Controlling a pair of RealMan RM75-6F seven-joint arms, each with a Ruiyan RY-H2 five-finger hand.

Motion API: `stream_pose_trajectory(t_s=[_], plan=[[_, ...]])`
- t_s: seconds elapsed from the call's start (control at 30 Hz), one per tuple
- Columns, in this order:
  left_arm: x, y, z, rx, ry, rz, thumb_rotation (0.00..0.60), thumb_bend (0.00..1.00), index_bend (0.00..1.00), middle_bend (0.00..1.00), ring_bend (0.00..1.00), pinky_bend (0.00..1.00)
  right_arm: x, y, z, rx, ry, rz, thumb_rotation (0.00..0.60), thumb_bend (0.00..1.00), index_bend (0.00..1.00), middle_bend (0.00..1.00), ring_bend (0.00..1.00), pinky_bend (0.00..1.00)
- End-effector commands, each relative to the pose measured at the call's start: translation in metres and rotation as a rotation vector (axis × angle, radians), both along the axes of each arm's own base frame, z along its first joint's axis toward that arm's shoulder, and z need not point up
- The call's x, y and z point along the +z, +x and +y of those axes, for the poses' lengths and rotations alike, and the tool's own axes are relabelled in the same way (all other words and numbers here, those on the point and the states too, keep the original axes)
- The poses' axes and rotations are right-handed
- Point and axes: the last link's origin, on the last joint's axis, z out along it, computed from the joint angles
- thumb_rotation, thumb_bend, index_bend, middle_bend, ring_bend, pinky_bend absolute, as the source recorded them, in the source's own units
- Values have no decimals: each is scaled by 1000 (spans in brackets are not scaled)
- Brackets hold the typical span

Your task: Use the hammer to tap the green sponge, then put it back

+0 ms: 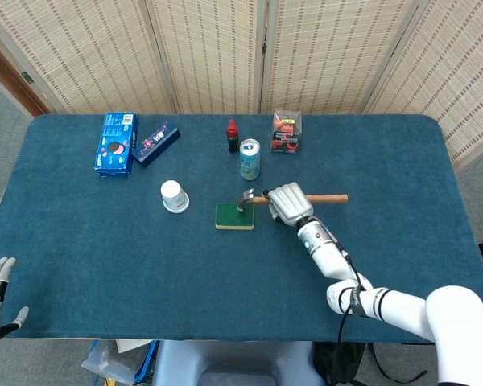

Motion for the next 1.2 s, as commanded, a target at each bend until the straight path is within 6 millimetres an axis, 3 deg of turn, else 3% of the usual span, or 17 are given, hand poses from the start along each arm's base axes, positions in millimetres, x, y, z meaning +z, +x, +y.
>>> stream_pose_trajectory(t_s=[0.03, 0.3, 0.57, 0.7, 0.87, 1.0, 1.2], plan=[[0, 0, 0, 2, -4, 1, 600, 262, 0, 0, 0, 0, 22, -11, -1, -11, -44, -21, 600, 801, 622, 784, 743, 785], [-4, 6, 3, -19, -19, -2, 600, 262, 0, 0, 0, 0, 44, -61, 1, -124, -73, 5, 600, 775, 622, 755, 721, 785], [-6, 9, 2, -18, -24, -1, 600, 262, 0, 0, 0, 0, 31, -92, 2, -213, -41, -6, 600, 637, 598, 619, 559, 667], [-5, 8, 1, -9, -23, 1, 600, 262, 0, 0, 0, 0, 21, -99, 3, -237, -8, -19, 600, 477, 438, 490, 420, 558], [-4, 8, 1, -4, -19, 2, 600, 262, 0, 0, 0, 0, 22, -99, 3, -234, -5, -60, 600, 183, 152, 289, 185, 366], [-3, 9, 3, -6, -18, 1, 600, 262, 0, 0, 0, 0, 38, -99, 5, -204, -36, -95, 600, 146, 104, 253, 150, 324], [-1, 10, 8, -17, -17, 6, 600, 262, 0, 0, 0, 0, 82, -110, 25, -170, -122, -135, 600, 154, 104, 253, 150, 324]])
